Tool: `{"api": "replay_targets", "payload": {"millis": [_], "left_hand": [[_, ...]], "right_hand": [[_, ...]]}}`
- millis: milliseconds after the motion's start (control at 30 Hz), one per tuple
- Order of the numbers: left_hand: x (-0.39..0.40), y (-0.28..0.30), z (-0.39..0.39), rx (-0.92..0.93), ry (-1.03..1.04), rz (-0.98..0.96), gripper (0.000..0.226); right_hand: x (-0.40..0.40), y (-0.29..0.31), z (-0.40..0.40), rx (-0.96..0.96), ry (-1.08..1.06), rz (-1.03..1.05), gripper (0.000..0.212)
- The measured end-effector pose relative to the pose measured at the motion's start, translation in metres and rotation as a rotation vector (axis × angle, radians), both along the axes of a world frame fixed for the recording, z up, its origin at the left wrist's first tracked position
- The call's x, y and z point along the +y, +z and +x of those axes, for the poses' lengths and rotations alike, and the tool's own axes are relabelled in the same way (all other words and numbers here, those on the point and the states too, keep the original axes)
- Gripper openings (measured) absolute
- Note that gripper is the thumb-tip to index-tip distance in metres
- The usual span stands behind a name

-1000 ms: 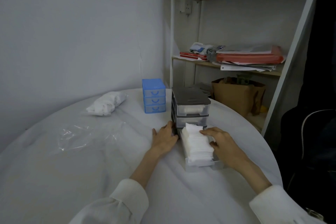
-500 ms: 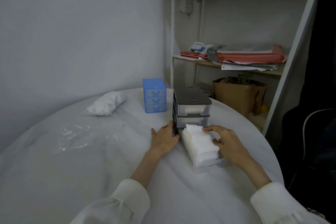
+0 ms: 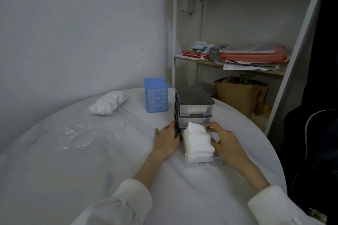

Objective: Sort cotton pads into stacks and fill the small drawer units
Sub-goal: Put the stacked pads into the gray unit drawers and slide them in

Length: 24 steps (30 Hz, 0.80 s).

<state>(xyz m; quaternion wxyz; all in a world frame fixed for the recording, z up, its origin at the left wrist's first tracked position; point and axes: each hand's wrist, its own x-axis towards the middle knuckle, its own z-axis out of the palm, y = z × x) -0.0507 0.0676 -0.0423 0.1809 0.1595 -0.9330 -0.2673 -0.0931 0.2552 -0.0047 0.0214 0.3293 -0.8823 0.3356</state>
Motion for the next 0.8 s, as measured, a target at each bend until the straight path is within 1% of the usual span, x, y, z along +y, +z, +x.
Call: {"api": "replay_targets", "payload": {"millis": [33, 100, 167, 267, 300, 433, 567, 633, 733, 800], "left_hand": [[0.002, 0.0, 0.002, 0.039, 0.01, 0.024, 0.024], [0.007, 0.003, 0.007, 0.173, 0.038, 0.12, 0.027], [0.014, 0.006, 0.016, 0.256, 0.012, 0.218, 0.028], [0.025, 0.005, 0.026, 0.234, -0.116, 0.23, 0.013], [0.027, 0.005, 0.03, 0.223, -0.153, 0.224, 0.011], [0.031, 0.005, 0.034, 0.223, -0.247, 0.169, 0.025], [0.031, 0.002, 0.033, 0.191, -0.237, 0.134, 0.033], [0.028, 0.0, 0.032, 0.165, -0.221, 0.085, 0.035], [0.025, -0.002, 0.031, 0.132, -0.203, 0.017, 0.039], [0.022, -0.004, 0.03, 0.098, -0.174, -0.041, 0.048]], "right_hand": [[0.002, 0.0, -0.001, -0.002, 0.018, 0.004, 0.036], [0.005, 0.0, -0.002, -0.018, 0.045, 0.01, 0.038], [0.008, -0.002, -0.003, -0.029, 0.069, 0.03, 0.039], [0.008, -0.004, -0.004, -0.006, 0.09, 0.076, 0.041], [0.007, -0.005, -0.004, 0.007, 0.092, 0.09, 0.042], [0.005, -0.008, -0.007, 0.038, 0.094, 0.127, 0.044], [0.003, -0.006, -0.011, 0.058, 0.06, 0.201, 0.043], [0.002, -0.004, -0.011, 0.065, 0.051, 0.221, 0.041], [0.002, -0.002, -0.012, 0.077, 0.109, 0.235, 0.042], [0.002, -0.001, -0.014, 0.053, 0.142, 0.23, 0.042]]}}
